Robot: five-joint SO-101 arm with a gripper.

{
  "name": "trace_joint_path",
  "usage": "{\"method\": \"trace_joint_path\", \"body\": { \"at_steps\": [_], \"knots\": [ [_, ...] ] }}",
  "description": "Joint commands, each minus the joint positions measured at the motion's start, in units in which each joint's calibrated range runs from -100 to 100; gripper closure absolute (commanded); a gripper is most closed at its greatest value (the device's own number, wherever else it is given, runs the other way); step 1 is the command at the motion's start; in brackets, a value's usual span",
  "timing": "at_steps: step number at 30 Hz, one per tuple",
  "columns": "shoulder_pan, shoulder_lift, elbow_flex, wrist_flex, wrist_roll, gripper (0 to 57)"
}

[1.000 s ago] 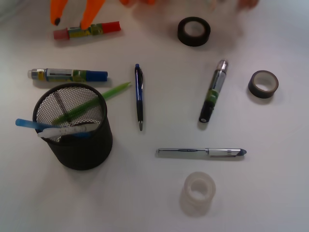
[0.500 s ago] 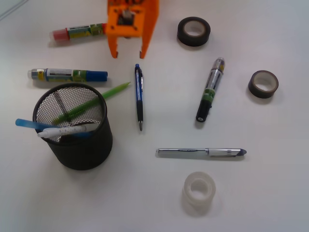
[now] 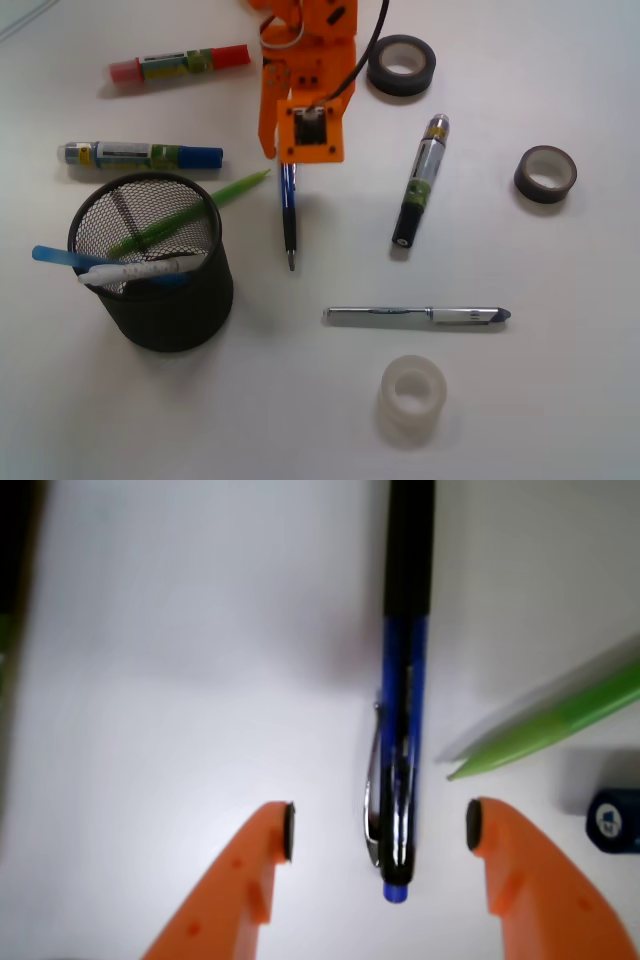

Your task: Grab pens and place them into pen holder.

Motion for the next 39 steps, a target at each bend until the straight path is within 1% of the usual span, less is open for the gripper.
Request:
{"method": "trace_joint_path", "body": {
  "at_steps": [1,11,19,21,23,27,32,39],
  "knots": [
    [0.22,1.47,-2.91,-0.15,0.34,37.4],
    [2.61,8.35,-8.43,-0.32,2.69,37.4],
    [2.69,14.98,-12.78,-0.32,2.98,38.0],
    [2.69,16.00,-13.05,-0.32,2.98,41.0],
    [2.69,16.51,-13.05,-0.32,2.98,45.3],
    [2.69,16.26,-12.69,-0.32,3.03,57.2],
    [3.21,13.79,-12.96,0.20,3.66,57.2],
    [4.41,-5.67,-13.87,7.64,2.88,57.2]
  ]
}}
